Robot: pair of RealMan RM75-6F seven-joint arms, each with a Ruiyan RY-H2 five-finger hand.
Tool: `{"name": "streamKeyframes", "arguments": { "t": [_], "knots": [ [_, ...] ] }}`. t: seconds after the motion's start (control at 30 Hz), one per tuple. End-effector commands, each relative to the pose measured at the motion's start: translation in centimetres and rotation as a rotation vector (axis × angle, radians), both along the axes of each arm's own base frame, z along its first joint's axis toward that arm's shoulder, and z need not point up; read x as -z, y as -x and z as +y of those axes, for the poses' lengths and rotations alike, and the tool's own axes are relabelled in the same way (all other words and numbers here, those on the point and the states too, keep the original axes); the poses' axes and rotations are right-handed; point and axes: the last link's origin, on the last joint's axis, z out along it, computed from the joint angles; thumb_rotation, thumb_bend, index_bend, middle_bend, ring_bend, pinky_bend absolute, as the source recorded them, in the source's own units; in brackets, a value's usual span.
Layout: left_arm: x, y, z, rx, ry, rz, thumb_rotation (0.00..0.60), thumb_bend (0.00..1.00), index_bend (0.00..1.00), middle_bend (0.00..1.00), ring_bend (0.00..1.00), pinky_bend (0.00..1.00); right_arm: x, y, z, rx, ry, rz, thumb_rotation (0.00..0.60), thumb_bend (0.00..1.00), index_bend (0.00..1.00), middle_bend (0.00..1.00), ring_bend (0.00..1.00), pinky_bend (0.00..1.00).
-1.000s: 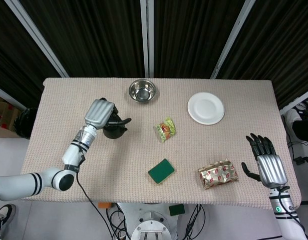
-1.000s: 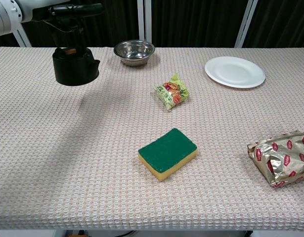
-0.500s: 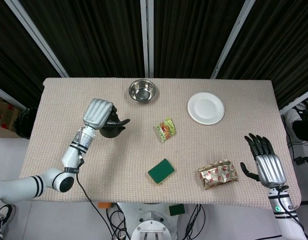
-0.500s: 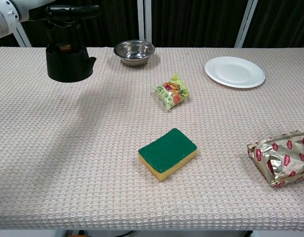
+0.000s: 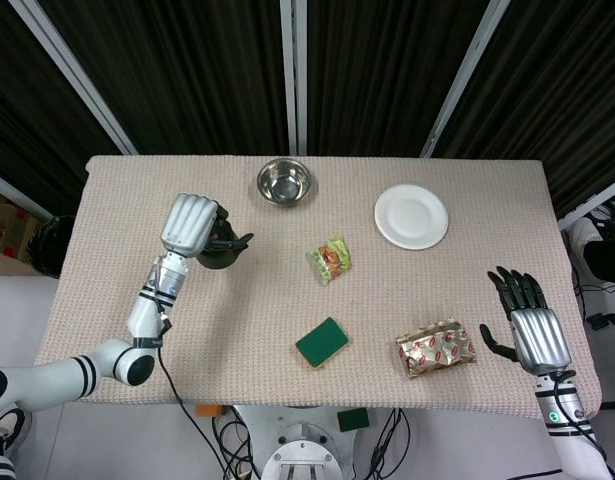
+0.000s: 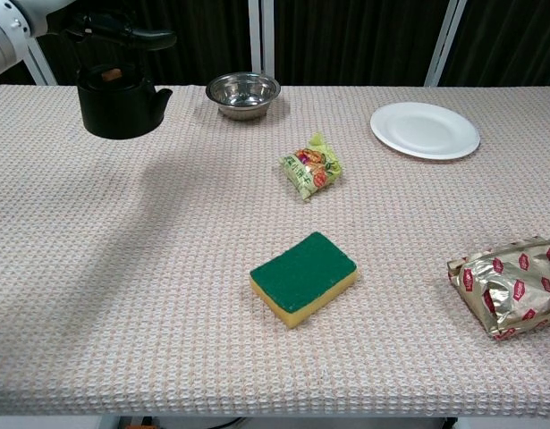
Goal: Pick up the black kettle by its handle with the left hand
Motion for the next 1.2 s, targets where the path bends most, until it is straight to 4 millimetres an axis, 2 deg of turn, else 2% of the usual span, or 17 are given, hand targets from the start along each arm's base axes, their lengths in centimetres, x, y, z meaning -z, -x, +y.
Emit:
{"name": "streamKeyframes", "arguments": {
  "t": [0.03,0.17,0.3,0.4,0.53,0.67,0.97,1.2],
  "knots": [
    [0.13,0.18,0.04,-0.001,-0.005,-0.017,0.298,0.16,1.00,1.00,1.00,0.75,0.01,0.00,0.00,0.000,0.000,0.001,0.550,0.37,0.00,0.00,0.00,0.00],
    [0.25,0.38,0.11,0.001,-0.004,-0.025,0.342,0.21,1.00,1.00,1.00,0.76,0.01,0.02,-0.03,0.001,0.002,0.001,0.552,0.37,0.00,0.00,0.00,0.00],
    [0.24,0.41,0.16,0.005,-0.007,-0.041,0.452,0.24,1.00,1.00,1.00,0.76,0.07,0.02,-0.03,0.001,-0.001,0.001,0.551,0.37,0.00,0.00,0.00,0.00],
    [0.18,0.38,0.15,0.010,-0.008,-0.051,0.500,0.26,1.00,1.00,1.00,0.76,0.12,0.02,-0.05,0.002,-0.004,0.001,0.552,0.37,0.00,0.00,0.00,0.00],
    [0.12,0.40,0.15,0.013,-0.010,-0.060,0.521,0.31,1.00,1.00,1.00,0.77,0.12,0.01,-0.04,0.001,-0.003,0.001,0.551,0.37,0.00,0.00,0.00,0.00],
    [0.08,0.41,0.17,0.013,-0.010,-0.062,0.529,0.31,1.00,1.00,1.00,0.77,0.11,0.03,-0.05,0.002,-0.003,0.000,0.551,0.37,0.00,0.00,0.00,0.00],
    [0.13,0.45,0.18,0.014,-0.014,-0.062,0.592,0.32,1.00,1.00,1.00,0.78,0.15,0.09,-0.09,0.005,-0.006,0.002,0.551,0.37,0.00,0.00,0.00,0.00],
    [0.25,0.61,0.20,0.045,-0.049,-0.016,0.600,0.33,1.00,1.00,1.00,0.78,0.15,0.13,-0.14,0.008,-0.006,0.003,0.553,0.37,0.00,0.00,0.00,0.00]
  ]
}}
